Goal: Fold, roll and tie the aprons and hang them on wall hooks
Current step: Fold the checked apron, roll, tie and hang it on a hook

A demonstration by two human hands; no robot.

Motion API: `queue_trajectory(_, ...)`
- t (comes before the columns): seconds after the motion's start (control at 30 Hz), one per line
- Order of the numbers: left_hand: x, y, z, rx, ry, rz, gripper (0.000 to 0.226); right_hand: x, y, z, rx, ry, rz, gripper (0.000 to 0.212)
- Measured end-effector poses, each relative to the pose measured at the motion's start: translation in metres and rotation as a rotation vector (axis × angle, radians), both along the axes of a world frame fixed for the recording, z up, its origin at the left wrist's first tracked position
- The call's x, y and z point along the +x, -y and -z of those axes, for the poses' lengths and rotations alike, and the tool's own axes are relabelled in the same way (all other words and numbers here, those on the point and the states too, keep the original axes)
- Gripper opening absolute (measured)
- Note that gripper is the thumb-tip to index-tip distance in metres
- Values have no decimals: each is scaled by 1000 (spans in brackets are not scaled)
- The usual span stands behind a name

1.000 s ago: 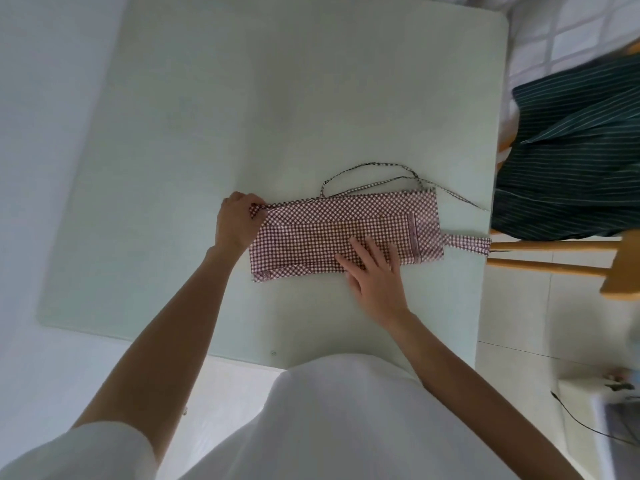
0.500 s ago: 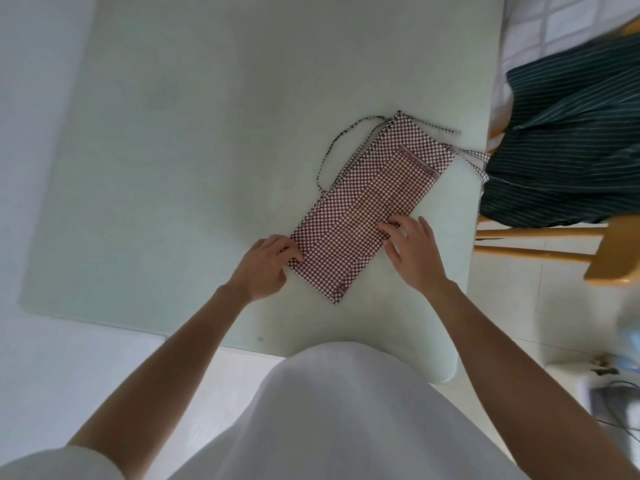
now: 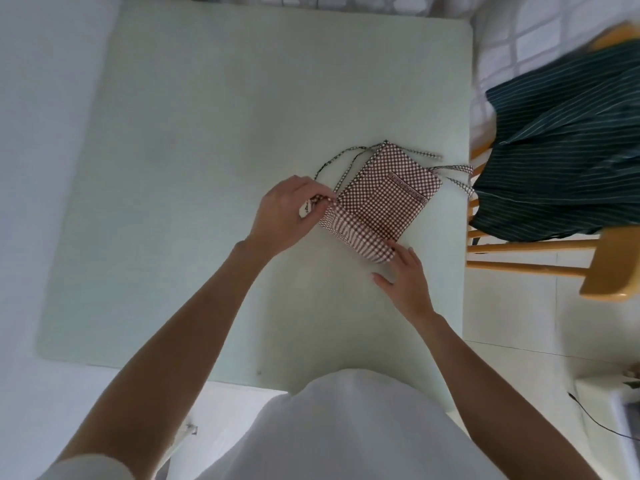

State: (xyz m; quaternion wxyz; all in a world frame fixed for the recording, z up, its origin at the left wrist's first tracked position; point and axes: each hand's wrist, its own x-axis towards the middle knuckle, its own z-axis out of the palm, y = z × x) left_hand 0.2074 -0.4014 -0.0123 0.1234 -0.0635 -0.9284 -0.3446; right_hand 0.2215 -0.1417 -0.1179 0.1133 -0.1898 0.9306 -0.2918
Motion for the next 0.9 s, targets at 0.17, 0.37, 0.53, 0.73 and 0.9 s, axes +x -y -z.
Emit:
queue_trajectory(0.17,-91,-29,-8,146,158,9,16,-14,15,-19,-224,125,456,15)
queue_trajectory(0.37,-166,-61,24,170,310,51,16,-40,7,-29,-347,365,824,15)
queue_trajectory(0.53,-194,-80,53,73,443,87,20,-48,1,-25,-297,377,880,10)
queue_trajectory(0.73,-188,-77,63,9,474,94,21,-45,4,-29,-254,384,830,22)
queue_trajectory(0.9,-180,-71,66,39,465,76,21,-37,10,-31,-179,329,754,35)
